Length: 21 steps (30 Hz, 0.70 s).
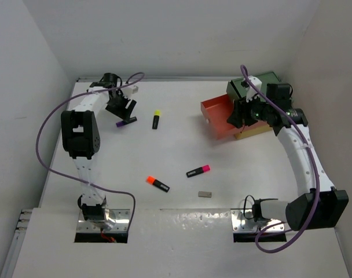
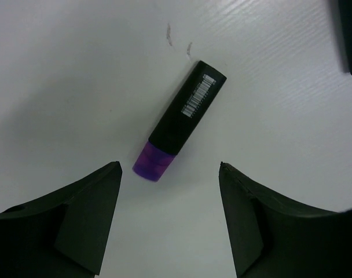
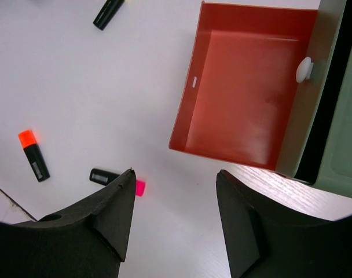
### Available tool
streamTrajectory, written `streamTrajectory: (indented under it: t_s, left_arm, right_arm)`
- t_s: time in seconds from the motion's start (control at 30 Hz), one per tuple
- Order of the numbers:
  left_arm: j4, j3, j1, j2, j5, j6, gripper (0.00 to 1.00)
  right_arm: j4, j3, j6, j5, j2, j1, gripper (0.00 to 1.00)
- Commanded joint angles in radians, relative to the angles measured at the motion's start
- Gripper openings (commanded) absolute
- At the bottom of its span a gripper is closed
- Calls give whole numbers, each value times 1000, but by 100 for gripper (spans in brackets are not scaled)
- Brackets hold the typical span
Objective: Sort the stationery into containers
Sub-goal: Pick up the pen from the center of the board.
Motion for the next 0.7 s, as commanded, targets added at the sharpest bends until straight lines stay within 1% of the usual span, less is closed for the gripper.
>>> streamTrajectory:
  t_s: [0.0, 0.13, 0.2, 0.3, 0.4, 0.43, 0.5, 0.67]
  left_arm:
    - [-40, 74, -7, 42, -28, 51, 74]
    - [-4, 86, -7, 81, -80, 51, 72]
    - [-11, 99, -5, 104, -80, 63, 71]
    - [-24, 120, -4, 129, -74, 77, 67]
    - [-34, 120, 1, 137, -57, 84, 59]
    - [-43, 120, 2, 138, -46, 84, 54]
    - [-47, 105, 6, 138, -34, 87, 51]
    - [-38, 39, 6, 115, -13, 97, 48]
  right_arm:
    - [10, -3, -21, -26, -6, 7, 57]
    - [1, -1, -30, -23, -2, 8, 57]
    - [-3, 2, -32, -22, 3, 7, 57]
    - [-4, 7, -32, -17, 11, 8, 57]
    - [-7, 13, -32, -17, 20, 7, 57]
    - [-3, 13, -35, -18, 21, 7, 57]
    - [-3, 19, -33, -18, 29, 9, 57]
    - [-3, 37, -29, -28, 48, 22, 57]
